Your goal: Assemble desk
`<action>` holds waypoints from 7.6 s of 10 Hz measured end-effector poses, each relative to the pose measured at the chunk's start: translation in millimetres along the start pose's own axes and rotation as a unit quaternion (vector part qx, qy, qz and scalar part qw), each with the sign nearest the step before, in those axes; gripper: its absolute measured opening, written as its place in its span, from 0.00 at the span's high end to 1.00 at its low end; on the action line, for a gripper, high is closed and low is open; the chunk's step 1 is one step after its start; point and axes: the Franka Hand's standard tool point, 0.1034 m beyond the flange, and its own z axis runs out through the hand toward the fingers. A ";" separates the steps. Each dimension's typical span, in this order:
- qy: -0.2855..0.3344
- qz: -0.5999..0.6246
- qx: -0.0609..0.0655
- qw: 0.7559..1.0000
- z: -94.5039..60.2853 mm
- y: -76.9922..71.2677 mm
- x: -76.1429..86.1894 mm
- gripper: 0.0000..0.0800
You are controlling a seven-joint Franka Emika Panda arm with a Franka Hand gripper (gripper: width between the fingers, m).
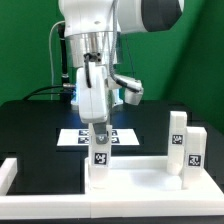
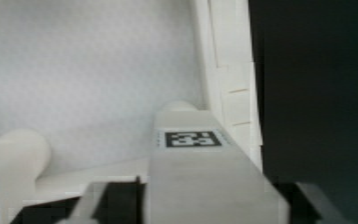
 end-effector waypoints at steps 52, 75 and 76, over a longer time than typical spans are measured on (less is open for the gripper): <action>-0.030 -0.019 -0.021 0.999 5.8 -0.9 1.3 0.63; -0.018 -0.308 -0.044 0.950 3.7 -2.3 8.8 0.63; -0.024 -0.194 -0.044 0.980 4.8 -2.3 7.6 0.63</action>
Offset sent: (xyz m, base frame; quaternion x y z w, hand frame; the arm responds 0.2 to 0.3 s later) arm -0.0112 0.0030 -0.0014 -0.0267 0.0419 -0.3870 0.9208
